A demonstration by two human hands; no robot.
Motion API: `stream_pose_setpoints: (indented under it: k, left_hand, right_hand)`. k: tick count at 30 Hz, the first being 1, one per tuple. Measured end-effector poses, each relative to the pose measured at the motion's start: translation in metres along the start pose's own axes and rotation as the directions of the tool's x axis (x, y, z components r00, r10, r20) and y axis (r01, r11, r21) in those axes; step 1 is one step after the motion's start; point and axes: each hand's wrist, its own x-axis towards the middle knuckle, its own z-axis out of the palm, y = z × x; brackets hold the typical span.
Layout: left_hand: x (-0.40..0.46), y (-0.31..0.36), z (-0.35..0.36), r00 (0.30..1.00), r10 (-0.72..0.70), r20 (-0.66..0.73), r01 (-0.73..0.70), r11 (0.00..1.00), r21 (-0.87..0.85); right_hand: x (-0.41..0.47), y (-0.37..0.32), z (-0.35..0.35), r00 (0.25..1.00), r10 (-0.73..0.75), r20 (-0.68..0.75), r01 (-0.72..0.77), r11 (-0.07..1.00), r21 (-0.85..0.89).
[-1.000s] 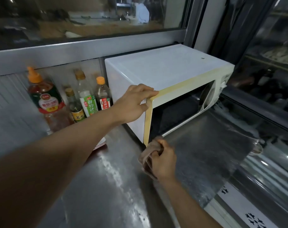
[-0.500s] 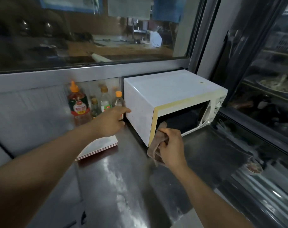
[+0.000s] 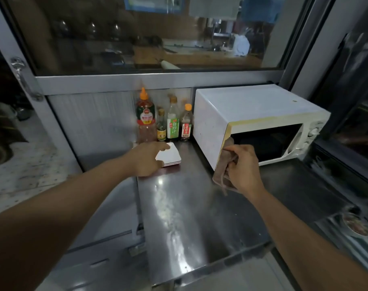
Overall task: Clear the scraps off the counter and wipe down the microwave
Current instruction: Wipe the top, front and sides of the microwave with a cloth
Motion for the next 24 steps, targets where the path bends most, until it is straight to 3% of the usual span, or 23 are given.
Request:
stream_pose_setpoints:
  k: [3, 5, 8, 9, 11, 13, 15, 18, 20, 21, 24]
  left_hand:
    - [0.006, -0.002, -0.007, 0.999, 0.04, -0.027, -0.039, 0.999, 0.01]
    - [0.013, -0.004, -0.011, 0.997, 0.07, -0.038, -0.07, 0.998, 0.004]
    - [0.031, -0.008, -0.015, 0.992, 0.119, -0.044, -0.121, 0.992, -0.025]
    - [0.038, -0.01, -0.016, 0.989, 0.138, -0.045, -0.14, 0.99, -0.027]
    - [0.056, -0.015, -0.02, 0.98, 0.189, -0.055, -0.19, 0.982, -0.01]
    - [0.077, -0.024, -0.026, 0.967, 0.248, -0.056, -0.248, 0.969, 0.006]
    - [0.099, -0.035, -0.032, 0.947, 0.321, -0.033, -0.321, 0.947, 0.004]
    - [0.131, -0.053, -0.041, 0.918, 0.395, 0.042, -0.396, 0.918, 0.019]
    - [0.15, -0.064, -0.044, 0.898, 0.431, 0.089, -0.434, 0.901, 0.015]
    - [0.16, -0.069, -0.045, 0.886, 0.451, 0.104, -0.455, 0.89, 0.016]
    - [0.185, -0.081, -0.042, 0.862, 0.493, 0.115, -0.501, 0.865, 0.044]
  right_hand:
    - [0.006, -0.007, 0.0, 1.0, -0.015, 0.0, 0.015, 0.999, -0.044]
    - [0.012, -0.012, -0.001, 0.996, 0.091, -0.023, -0.083, 0.973, 0.215]
    - [0.022, -0.018, 0.002, 0.947, 0.32, -0.04, -0.255, 0.82, 0.513]
    - [0.025, -0.023, 0.003, 0.941, 0.322, -0.106, -0.24, 0.853, 0.464]
    - [0.032, -0.023, 0.009, 0.96, 0.223, -0.167, -0.193, 0.964, 0.18]
    - [0.041, -0.02, 0.02, 0.952, 0.169, -0.255, -0.184, 0.982, -0.034]
    - [0.048, -0.02, 0.03, 0.934, 0.167, -0.315, -0.213, 0.97, -0.116]
    - [0.055, -0.036, 0.043, 0.938, 0.181, -0.296, -0.196, 0.98, -0.021]
    - [0.06, -0.041, 0.051, 0.886, 0.28, -0.37, -0.268, 0.96, 0.085]
    - [0.062, -0.042, 0.06, 0.874, 0.28, -0.396, -0.283, 0.958, 0.053]
    - [0.071, -0.039, 0.071, 0.822, 0.205, -0.531, -0.386, 0.886, -0.257]
